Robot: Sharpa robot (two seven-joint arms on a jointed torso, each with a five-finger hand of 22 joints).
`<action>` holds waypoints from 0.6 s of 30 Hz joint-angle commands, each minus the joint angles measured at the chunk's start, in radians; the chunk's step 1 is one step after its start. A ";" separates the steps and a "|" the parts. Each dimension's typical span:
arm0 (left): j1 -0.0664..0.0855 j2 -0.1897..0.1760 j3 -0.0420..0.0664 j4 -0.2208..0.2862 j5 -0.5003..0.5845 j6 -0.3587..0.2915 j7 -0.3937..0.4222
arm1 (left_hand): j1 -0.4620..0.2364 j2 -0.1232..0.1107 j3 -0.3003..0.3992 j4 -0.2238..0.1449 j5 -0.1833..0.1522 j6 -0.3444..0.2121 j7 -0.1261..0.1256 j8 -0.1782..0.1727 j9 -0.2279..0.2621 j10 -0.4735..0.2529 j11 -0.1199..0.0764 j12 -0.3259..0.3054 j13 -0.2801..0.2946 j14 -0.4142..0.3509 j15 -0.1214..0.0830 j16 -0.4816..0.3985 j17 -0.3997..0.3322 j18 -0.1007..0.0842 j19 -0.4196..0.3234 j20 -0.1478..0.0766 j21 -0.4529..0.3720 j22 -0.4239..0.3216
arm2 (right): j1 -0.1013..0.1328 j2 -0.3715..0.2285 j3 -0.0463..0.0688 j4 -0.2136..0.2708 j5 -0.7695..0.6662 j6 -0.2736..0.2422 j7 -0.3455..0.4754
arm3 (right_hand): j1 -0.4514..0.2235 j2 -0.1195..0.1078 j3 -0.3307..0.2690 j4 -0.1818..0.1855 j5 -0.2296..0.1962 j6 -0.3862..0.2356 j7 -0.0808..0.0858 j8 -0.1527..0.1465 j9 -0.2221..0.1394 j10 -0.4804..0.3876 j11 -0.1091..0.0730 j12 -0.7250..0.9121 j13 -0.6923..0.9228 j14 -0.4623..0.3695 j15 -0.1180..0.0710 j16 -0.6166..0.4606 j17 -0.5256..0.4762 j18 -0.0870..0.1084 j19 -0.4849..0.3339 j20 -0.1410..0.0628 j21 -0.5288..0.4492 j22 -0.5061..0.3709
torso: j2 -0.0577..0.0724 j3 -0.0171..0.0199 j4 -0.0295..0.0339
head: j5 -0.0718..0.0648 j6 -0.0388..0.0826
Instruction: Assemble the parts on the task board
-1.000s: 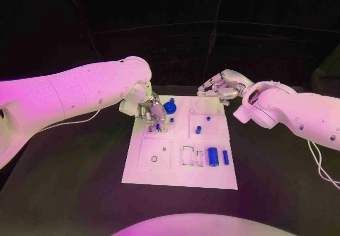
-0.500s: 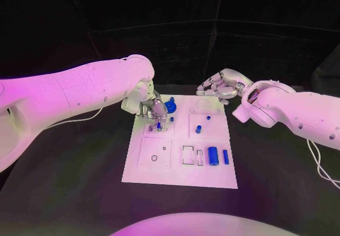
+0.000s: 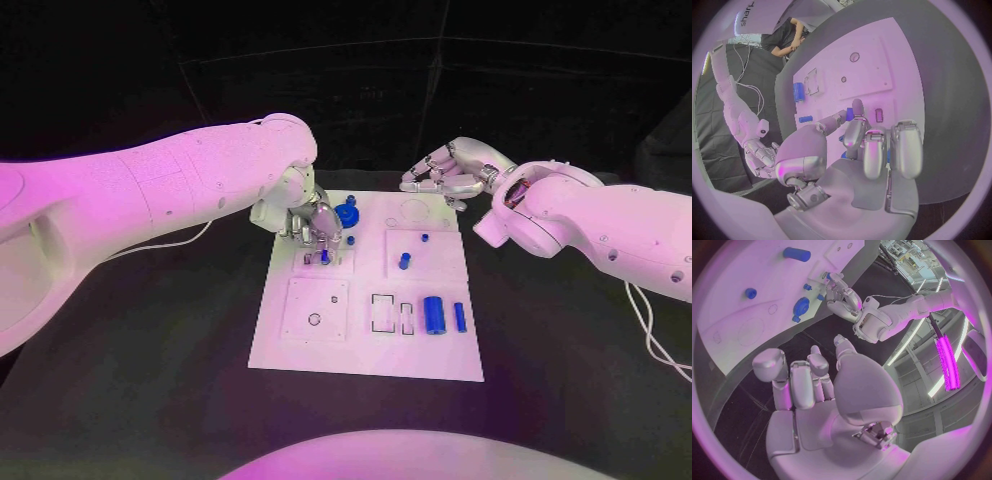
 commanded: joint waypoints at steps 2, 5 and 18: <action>-0.003 0.003 -0.001 -0.009 0.003 0.000 -0.025 | 0.006 0.015 0.018 -0.018 0.003 0.020 -0.010 -0.002 0.000 0.000 0.001 -0.004 -0.002 0.106 0.008 0.003 0.263 -0.020 0.052 0.009 0.005 0.119 | 0.002 0.001 0.001 0.001 0.004 0.002 0.004 | 0.004 0.003 -0.005 0.001 0.007 0.003 -0.003 0.003 0.001 -0.004 -0.002 0.005 -0.001 0.038 -0.004 -0.006 0.001 0.018 -0.002 -0.006 -0.006 -0.001 | 0.000 0.0003 0.0007 | -0.001 0.000; -0.006 0.004 -0.002 -0.014 0.001 -0.005 -0.025 | 0.005 0.016 0.017 -0.018 0.002 0.020 -0.010 -0.003 0.000 0.000 0.001 -0.005 -0.003 0.106 0.008 0.003 0.263 -0.019 0.052 0.009 0.003 0.117 | 0.002 0.002 0.001 0.001 0.004 0.003 0.004 | 0.004 0.003 -0.005 0.001 0.007 0.003 -0.003 0.003 0.001 -0.004 -0.002 0.005 -0.001 0.038 -0.004 -0.006 0.001 0.018 -0.002 -0.006 -0.006 -0.001 | 0.000 -0.0003 0.0004 | -0.001 -0.001; -0.009 0.005 -0.003 -0.024 -0.006 -0.004 -0.025 | 0.005 0.018 0.017 -0.018 0.001 0.019 -0.010 -0.003 0.000 -0.001 0.001 -0.006 -0.004 0.106 0.008 0.003 0.263 -0.019 0.052 0.009 0.004 0.118 | 0.002 0.003 0.001 0.001 0.004 0.004 0.005 | 0.004 0.003 -0.005 0.001 0.007 0.003 -0.003 0.003 0.001 -0.004 -0.002 0.005 -0.001 0.038 -0.004 -0.006 0.001 0.018 -0.002 -0.006 -0.006 -0.001 | 0.000 0.0003 0.0004 | -0.001 -0.002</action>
